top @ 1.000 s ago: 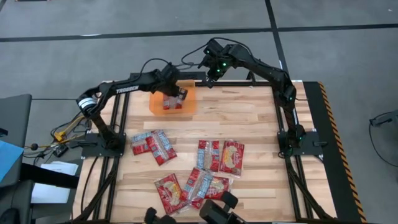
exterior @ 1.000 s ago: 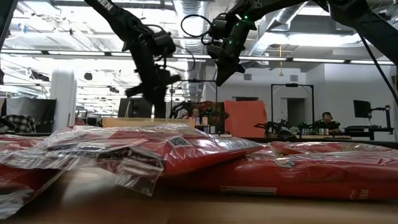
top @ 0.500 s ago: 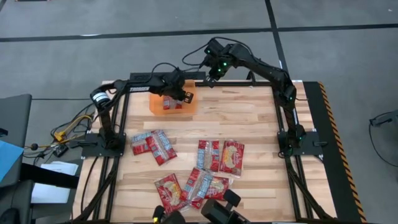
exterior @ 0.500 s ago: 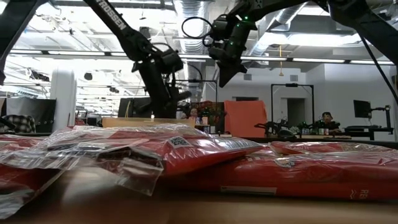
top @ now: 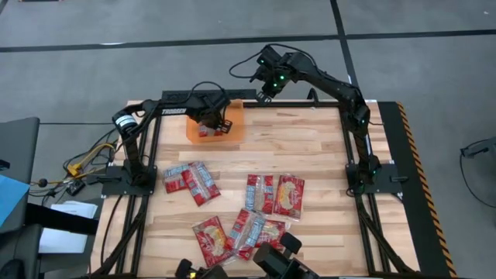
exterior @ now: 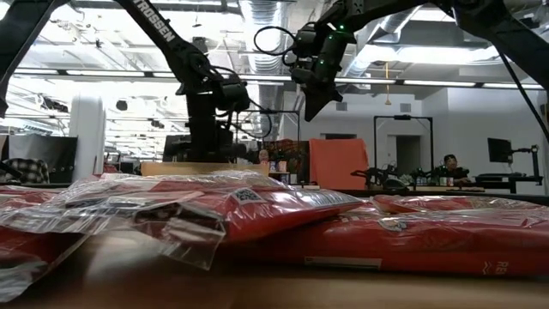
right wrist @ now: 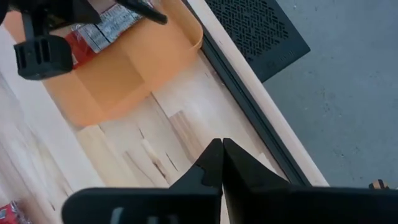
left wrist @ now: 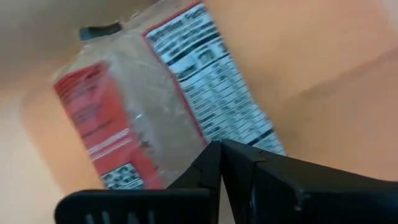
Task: Sort popcorn bags into baskets
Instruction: Put the popcorn bag into the orange bin
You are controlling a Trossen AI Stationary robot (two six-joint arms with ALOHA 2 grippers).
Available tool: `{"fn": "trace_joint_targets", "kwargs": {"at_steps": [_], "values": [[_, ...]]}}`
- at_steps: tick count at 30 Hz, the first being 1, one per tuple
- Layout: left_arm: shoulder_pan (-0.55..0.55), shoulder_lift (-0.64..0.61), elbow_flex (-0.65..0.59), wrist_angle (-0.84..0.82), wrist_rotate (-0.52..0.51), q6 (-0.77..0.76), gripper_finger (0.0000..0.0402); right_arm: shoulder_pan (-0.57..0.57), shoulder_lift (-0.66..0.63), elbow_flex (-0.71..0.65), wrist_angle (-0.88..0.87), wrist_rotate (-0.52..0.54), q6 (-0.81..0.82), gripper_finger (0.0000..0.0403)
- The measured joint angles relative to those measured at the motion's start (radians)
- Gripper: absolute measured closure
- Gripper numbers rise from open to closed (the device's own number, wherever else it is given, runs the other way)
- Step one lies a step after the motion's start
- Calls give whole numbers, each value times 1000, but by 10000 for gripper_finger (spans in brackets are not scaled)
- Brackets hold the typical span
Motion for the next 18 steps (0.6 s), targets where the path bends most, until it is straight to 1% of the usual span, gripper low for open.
{"fn": "trace_joint_targets", "kwargs": {"at_steps": [4,8,14,16,18], "values": [[0,0,0,-57,-52,-20,401,0,0,0,7,0,-3,395],[-1,-17,0,-83,-62,-21,401,0,0,0,7,0,-3,389],[-1,-118,0,-103,-87,-21,401,0,0,0,5,-1,-3,376],[-1,-163,0,-95,-64,-21,401,2,0,0,4,-14,2,379],[-1,-217,0,-85,-18,-17,401,6,0,0,-2,-52,2,385]]}}
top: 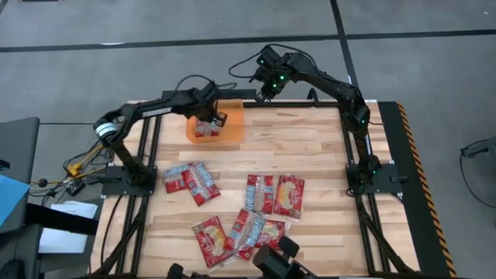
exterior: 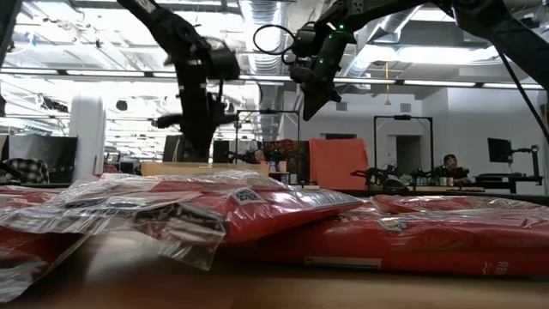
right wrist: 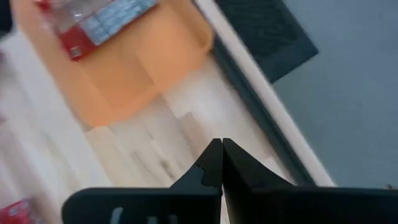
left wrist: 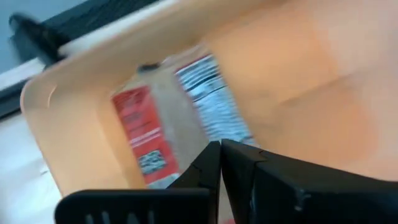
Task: Sort popcorn bags into baskets
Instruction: Put the popcorn bag into the orange bin
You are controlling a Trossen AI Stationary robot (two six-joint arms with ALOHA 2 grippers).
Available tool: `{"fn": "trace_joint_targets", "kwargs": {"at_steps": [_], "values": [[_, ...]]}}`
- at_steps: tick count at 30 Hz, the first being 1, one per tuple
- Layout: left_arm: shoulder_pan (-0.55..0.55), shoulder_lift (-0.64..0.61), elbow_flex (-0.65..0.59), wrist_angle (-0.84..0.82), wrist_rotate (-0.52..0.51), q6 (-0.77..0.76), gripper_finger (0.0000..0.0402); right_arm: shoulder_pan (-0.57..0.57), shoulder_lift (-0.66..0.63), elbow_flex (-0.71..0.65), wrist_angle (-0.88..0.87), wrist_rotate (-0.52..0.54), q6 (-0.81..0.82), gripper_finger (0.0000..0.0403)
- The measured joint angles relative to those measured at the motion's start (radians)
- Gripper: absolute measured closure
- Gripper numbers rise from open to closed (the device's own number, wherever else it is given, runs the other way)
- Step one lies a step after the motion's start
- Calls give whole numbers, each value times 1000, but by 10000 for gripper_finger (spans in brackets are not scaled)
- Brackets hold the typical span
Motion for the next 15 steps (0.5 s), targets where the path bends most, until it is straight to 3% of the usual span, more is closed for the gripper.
{"fn": "trace_joint_targets", "kwargs": {"at_steps": [4,9,15], "values": [[-10,-156,0,3,82,35,401,16,-10,0,-104,-154,-23,391],[-33,-375,0,-20,118,86,401,71,-15,-3,-396,-336,-103,374],[-75,-577,0,-66,75,43,390,220,-149,-183,-395,-396,-60,360]]}}
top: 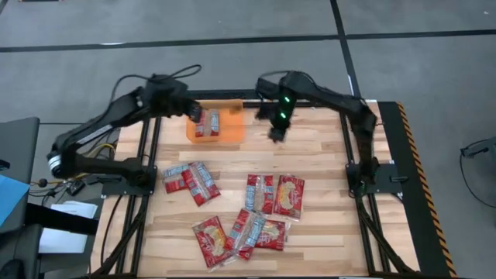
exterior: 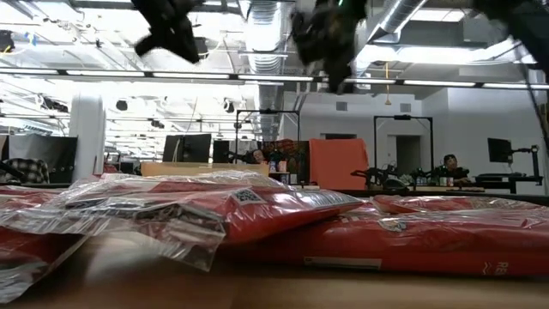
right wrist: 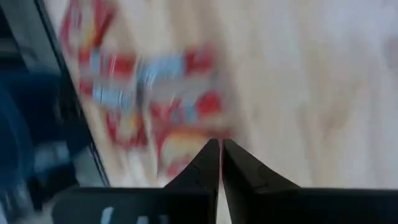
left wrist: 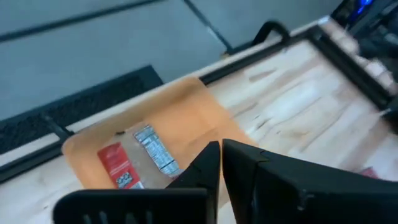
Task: Sort popcorn bags into baskets
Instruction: Put the popcorn bag into the orange bin
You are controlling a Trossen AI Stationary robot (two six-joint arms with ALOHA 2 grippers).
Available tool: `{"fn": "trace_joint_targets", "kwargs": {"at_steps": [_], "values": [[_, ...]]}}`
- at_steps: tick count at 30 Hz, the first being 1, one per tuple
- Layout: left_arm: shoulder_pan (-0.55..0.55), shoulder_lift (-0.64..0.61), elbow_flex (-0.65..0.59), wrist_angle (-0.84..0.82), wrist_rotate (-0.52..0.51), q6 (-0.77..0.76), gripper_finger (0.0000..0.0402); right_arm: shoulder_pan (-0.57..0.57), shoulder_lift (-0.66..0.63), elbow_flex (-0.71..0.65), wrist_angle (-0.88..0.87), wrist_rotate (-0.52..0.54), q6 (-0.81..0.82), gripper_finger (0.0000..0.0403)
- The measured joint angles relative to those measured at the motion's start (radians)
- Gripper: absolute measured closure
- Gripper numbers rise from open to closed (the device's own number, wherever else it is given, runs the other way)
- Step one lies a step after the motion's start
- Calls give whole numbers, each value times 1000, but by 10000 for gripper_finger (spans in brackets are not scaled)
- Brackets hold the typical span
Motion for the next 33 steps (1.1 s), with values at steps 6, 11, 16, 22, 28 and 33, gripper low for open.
{"fn": "trace_joint_targets", "kwargs": {"at_steps": [6,11,16,22,28,33], "values": [[-36,-123,0,-35,7,0,315,162,-269,-391,125,86,188,351],[-56,-151,0,-35,11,-27,228,300,-521,-757,354,108,659,297],[-59,-139,0,-34,9,-61,160,489,-732,-1079,672,202,1228,198],[-59,-107,0,-36,14,-75,120,704,-827,-1343,945,481,1785,114],[-60,-86,0,-31,52,-74,116,812,-741,-1446,1141,673,2031,106],[-65,-77,0,-46,71,-75,116,817,-593,-1454,1276,688,2048,111]]}}
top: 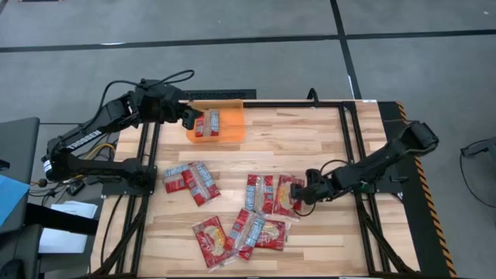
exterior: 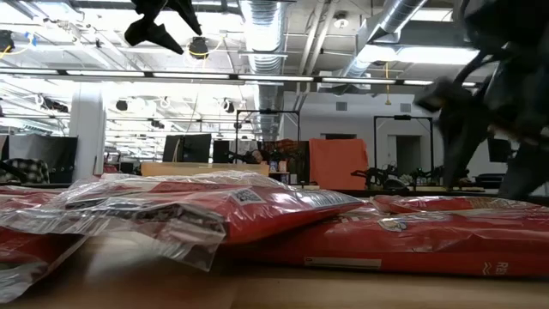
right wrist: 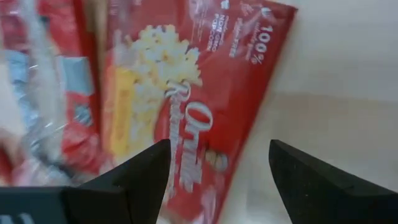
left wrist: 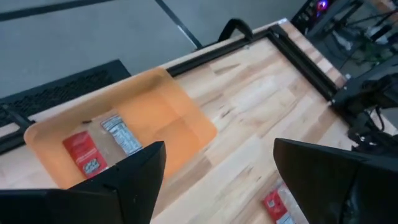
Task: Sort popcorn bags into baskets
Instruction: Put the popcorn bag into the orange bin
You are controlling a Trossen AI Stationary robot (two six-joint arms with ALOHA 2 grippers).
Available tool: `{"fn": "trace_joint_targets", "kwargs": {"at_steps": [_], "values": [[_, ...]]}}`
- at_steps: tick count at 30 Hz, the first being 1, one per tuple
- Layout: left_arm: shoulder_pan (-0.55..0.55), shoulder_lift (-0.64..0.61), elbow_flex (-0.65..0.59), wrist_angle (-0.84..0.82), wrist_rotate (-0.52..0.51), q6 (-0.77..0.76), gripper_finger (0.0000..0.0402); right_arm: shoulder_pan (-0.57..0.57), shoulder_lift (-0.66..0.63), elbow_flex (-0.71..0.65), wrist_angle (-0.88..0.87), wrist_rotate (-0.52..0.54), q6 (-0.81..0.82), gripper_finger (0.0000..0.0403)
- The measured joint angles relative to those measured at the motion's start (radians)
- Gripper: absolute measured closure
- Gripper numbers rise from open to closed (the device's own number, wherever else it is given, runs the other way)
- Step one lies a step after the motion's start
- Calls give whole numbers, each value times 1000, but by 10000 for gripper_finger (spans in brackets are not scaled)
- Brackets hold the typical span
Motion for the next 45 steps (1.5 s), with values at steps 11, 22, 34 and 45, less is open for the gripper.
{"fn": "trace_joint_targets", "kwargs": {"at_steps": [11,22,34,45], "values": [[-7,0,0,-3,0,-3,116,-41,149,52,63,6,-11,214],[-7,0,0,-28,0,4,116,-62,133,52,57,21,-46,375],[-7,-1,0,-51,0,4,116,-344,-68,207,-67,59,-479,398],[-7,-1,0,-55,-1,4,116,-702,181,616,-66,-127,-1022,397]]}}
